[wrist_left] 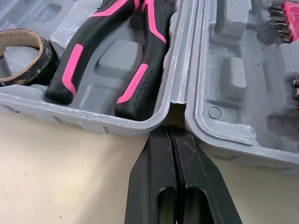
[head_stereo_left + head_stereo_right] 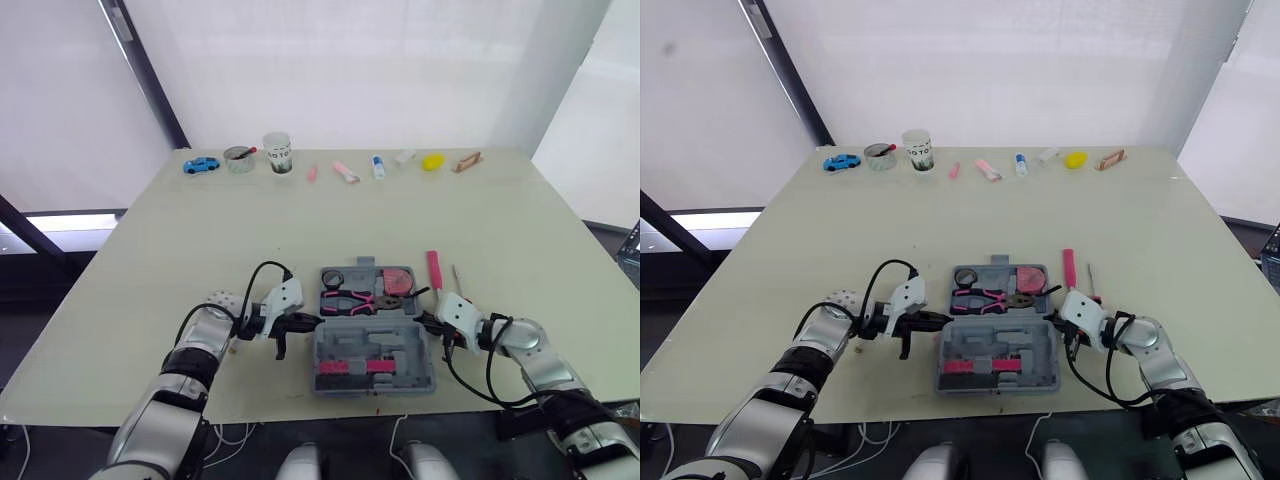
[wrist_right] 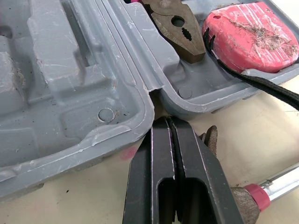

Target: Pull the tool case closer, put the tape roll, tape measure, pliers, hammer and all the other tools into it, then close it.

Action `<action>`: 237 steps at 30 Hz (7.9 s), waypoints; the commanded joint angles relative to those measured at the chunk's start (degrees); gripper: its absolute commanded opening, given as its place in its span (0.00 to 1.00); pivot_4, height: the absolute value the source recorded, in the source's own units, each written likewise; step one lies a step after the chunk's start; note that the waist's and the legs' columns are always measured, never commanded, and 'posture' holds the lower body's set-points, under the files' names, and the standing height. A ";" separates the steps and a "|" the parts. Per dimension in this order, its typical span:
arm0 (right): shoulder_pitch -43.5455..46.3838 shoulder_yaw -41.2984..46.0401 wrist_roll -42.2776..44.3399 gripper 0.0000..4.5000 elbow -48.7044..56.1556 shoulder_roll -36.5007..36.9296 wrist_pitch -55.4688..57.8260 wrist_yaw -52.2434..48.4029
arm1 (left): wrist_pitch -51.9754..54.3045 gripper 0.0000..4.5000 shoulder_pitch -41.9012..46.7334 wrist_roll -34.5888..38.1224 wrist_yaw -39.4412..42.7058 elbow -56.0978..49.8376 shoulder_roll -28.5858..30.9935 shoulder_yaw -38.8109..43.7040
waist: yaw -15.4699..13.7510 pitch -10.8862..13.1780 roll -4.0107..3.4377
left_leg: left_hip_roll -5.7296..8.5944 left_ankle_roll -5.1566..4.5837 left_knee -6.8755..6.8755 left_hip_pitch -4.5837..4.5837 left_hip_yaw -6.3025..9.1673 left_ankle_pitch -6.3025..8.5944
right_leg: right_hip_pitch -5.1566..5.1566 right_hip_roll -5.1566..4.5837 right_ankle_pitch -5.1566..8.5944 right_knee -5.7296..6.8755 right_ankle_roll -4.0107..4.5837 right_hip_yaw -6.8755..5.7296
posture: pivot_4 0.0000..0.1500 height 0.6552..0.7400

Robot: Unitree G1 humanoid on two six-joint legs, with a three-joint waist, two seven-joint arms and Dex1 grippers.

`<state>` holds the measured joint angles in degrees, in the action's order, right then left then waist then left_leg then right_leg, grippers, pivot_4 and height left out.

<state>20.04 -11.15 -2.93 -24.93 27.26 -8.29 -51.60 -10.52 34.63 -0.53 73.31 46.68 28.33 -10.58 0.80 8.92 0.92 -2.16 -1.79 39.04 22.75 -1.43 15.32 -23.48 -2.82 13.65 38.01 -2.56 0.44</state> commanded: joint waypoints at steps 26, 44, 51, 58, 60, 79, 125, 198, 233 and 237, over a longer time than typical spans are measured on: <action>-23.68 18.35 17.16 0.00 28.37 6.37 9.10 3.55 | 15.06 0.01 -19.89 21.15 -3.63 -32.22 7.97 18.88 | -0.20 0.06 0.01 | -0.07 0.00 -0.14 0.06 0.09 0.02 | -0.11 -0.05 0.02 -0.13 -0.01 0.12 | 1.00 1.00; -46.58 40.93 31.39 0.79 24.71 -0.88 2.79 4.60 | 12.13 0.85 -50.10 27.27 -20.86 -42.67 4.17 41.38 | -0.25 0.06 0.03 | -0.29 0.03 -0.22 -0.04 -0.07 0.03 | -0.14 -0.34 0.30 -0.19 -0.02 0.22 | 1.00 1.00; -47.50 40.83 29.40 0.99 25.35 -2.51 0.79 7.06 | 12.40 1.00 -54.24 27.03 -24.12 -47.34 1.29 39.60 | -0.21 0.05 0.05 | -0.26 0.05 -0.60 -0.09 -0.21 0.04 | -0.23 -0.73 0.30 -0.40 0.02 0.26 | 1.00 1.00; -44.31 38.48 32.79 0.99 34.34 0.99 8.47 6.95 | 14.41 1.00 -52.02 24.96 -28.14 -49.38 0.97 35.38 | -0.15 0.03 0.03 | -0.19 0.04 -0.59 -0.12 -0.33 0.03 | -0.23 -0.50 0.29 -0.38 0.01 0.34 | 1.00 1.00; -43.11 36.92 34.29 0.99 37.67 2.66 11.14 5.66 | 16.22 1.00 -51.05 23.72 -30.52 -50.38 0.85 33.77 | -0.21 0.03 0.04 | -0.18 0.04 -0.61 -0.11 -0.35 0.03 | -0.23 -0.47 0.18 -0.40 0.19 0.36 | 1.00 1.00; -16.06 14.06 35.29 0.99 44.32 9.65 20.72 -7.39 | 36.20 1.00 -38.65 13.25 -49.08 -56.55 -1.81 21.06 | -0.20 0.09 0.21 | -0.06 0.02 -0.59 -0.08 -0.11 0.02 | -0.19 -0.07 0.01 -0.38 -0.03 0.33 | 1.00 1.00; -10.19 10.26 32.51 1.00 37.72 5.80 14.27 -16.16 | 32.22 0.02 -37.19 17.16 -28.76 -53.69 9.06 19.66 | -0.32 0.14 0.24 | -0.03 0.03 -0.58 -0.08 -0.03 0.02 | -0.16 -0.15 0.01 -0.33 -0.01 0.24 | 1.00 1.00; -24.71 21.19 33.61 1.00 42.54 12.96 13.38 -9.93 | 41.86 0.44 12.50 -5.18 2.61 -30.83 -2.15 -24.64 | -1.14 0.34 0.28 | 0.01 0.01 -0.25 0.08 -0.39 0.01 | -0.15 0.06 0.00 -0.24 -0.08 0.42 | 1.00 1.00; -23.73 20.74 33.16 1.00 39.81 11.95 11.75 -10.82 | 11.45 0.25 6.43 10.87 8.76 -19.46 -3.39 -5.80 | -1.57 0.35 0.25 | 0.01 -0.03 0.24 0.17 -0.46 0.00 | -0.09 0.17 -0.23 -0.20 -0.25 0.68 | 1.00 1.00; -23.92 21.17 33.27 1.00 39.49 12.17 11.58 -11.22 | 6.45 0.00 7.45 9.38 7.66 -10.68 -5.47 -5.51 | -1.54 0.35 0.25 | 0.01 -0.03 0.23 0.16 -0.45 0.00 | -0.09 0.17 -0.25 -0.19 -0.28 0.66 | 1.00 1.00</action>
<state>-4.02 8.30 29.69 13.61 39.24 4.37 -62.44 -1.35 41.05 8.98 81.32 33.70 23.49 -17.67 -0.74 9.27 1.17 -2.15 -1.82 39.27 22.91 -1.89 15.32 -23.56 -2.65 13.40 37.82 -2.85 1.11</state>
